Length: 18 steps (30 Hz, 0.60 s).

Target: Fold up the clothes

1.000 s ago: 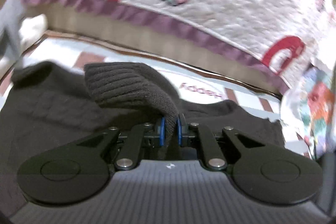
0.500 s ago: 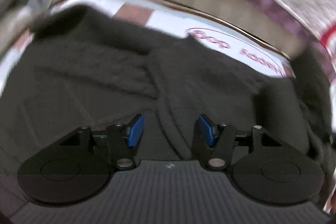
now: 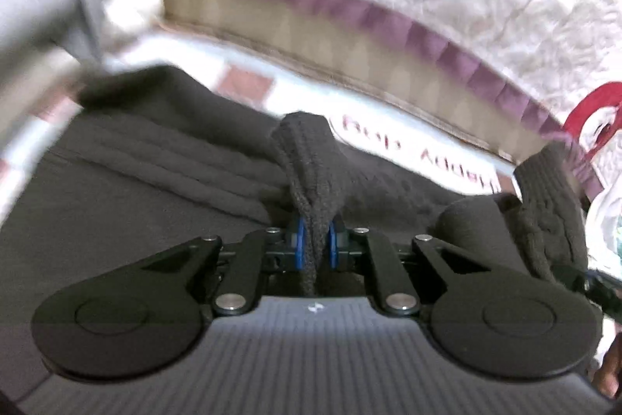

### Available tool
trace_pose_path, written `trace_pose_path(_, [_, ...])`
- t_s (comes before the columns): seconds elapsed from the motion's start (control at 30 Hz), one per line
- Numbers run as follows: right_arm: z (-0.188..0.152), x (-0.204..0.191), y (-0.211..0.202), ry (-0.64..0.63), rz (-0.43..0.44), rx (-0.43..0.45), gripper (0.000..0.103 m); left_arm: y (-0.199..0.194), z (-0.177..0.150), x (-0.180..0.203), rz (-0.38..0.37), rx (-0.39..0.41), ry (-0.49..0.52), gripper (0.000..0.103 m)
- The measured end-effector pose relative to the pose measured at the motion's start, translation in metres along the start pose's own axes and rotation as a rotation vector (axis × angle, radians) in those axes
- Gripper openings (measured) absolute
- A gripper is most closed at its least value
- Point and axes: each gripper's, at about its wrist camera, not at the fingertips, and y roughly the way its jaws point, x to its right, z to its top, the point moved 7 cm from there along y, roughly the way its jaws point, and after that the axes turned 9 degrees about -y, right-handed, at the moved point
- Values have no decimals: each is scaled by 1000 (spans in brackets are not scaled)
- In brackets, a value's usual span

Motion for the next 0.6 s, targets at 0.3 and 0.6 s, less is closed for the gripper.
trace_pose_path(0.3, [12,-31,-1,-127,68,51,17,-3,-19,-25,227,-11,28,42])
trace_pose_path(0.6, [-20,-115,15,-431,317,-109,17,-42,-11,37,-270,-43,-111,55])
